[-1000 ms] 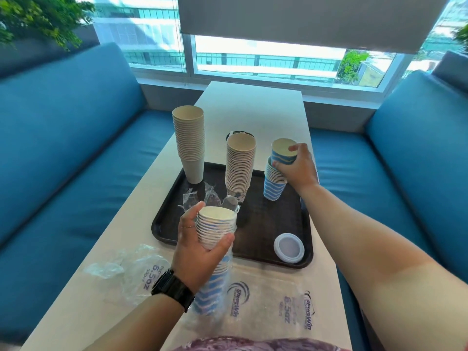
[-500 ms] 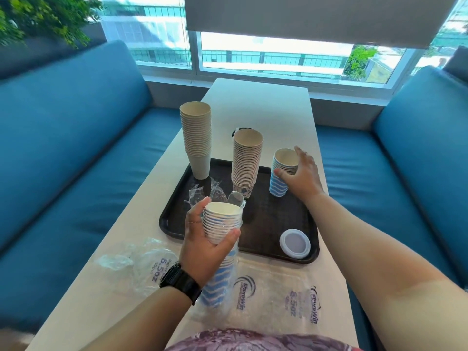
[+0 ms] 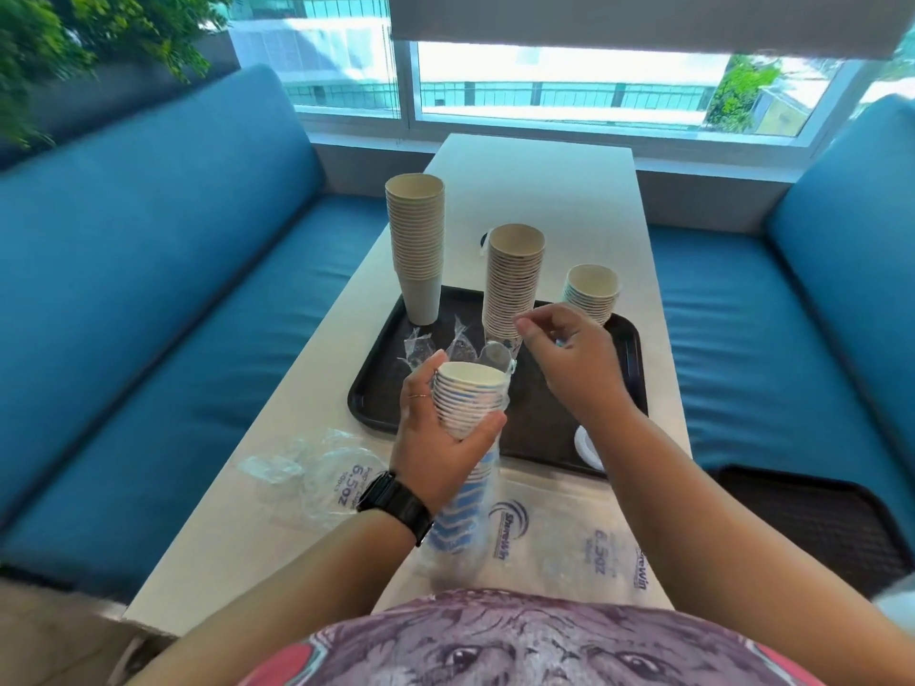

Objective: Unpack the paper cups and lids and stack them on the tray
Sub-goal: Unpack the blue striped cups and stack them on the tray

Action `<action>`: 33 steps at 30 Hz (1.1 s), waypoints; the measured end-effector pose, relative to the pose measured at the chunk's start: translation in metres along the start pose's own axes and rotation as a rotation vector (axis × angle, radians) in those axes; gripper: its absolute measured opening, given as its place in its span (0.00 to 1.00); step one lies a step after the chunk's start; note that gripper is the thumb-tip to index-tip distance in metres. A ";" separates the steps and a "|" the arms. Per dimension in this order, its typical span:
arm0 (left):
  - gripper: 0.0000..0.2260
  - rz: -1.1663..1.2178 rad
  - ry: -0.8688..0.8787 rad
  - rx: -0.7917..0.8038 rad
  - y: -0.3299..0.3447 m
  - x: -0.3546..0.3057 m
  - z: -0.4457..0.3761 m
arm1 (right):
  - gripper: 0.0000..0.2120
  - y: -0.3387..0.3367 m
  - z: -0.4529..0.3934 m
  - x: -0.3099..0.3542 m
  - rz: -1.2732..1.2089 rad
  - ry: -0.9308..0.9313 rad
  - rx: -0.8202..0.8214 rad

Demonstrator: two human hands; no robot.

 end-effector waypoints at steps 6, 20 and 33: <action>0.42 0.008 0.015 -0.017 -0.001 -0.003 0.002 | 0.05 0.021 0.011 0.033 0.101 -0.094 0.307; 0.46 0.013 0.016 0.005 -0.004 -0.001 0.004 | 0.09 0.033 0.021 0.049 0.448 -0.100 0.578; 0.40 0.018 0.039 0.008 -0.007 0.001 0.002 | 0.07 0.026 0.014 0.052 0.425 -0.214 0.447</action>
Point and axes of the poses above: each hand's wrist, its own z-axis away from the middle knuckle, its own y-axis out of the palm, x = y × z, the point moved 4 cm from there along -z, towards the middle knuckle, and after that the axes turned 13 degrees about x, right-handed, at the moved point
